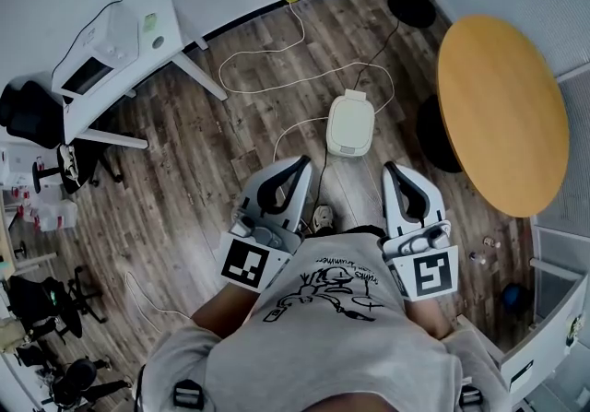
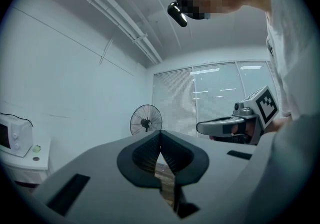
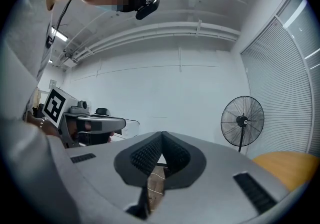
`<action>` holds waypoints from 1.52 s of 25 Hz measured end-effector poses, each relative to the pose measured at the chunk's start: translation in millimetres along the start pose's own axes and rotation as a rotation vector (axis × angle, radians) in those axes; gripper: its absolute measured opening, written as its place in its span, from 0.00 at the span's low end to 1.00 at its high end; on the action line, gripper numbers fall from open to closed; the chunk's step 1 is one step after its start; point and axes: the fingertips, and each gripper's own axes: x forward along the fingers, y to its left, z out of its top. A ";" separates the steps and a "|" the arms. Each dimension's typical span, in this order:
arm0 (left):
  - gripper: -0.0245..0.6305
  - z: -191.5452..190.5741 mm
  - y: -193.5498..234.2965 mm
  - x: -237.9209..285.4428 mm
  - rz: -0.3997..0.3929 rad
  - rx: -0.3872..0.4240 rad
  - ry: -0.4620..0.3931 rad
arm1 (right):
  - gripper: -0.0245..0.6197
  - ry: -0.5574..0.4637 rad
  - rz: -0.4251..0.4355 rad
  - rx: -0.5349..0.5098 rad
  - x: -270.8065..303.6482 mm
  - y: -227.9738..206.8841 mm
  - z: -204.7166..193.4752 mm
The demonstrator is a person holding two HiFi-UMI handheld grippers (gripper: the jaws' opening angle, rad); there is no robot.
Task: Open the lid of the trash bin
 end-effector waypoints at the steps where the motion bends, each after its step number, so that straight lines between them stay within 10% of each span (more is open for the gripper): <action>1: 0.06 -0.9 0.5 0.8 -0.002 0.001 0.001 | 0.05 -0.002 -0.004 0.007 1.3 -0.6 0.6; 38: 0.06 -62.2 -6.2 88.4 -0.035 -0.064 0.062 | 0.05 0.104 0.012 0.032 17.2 -88.0 -71.5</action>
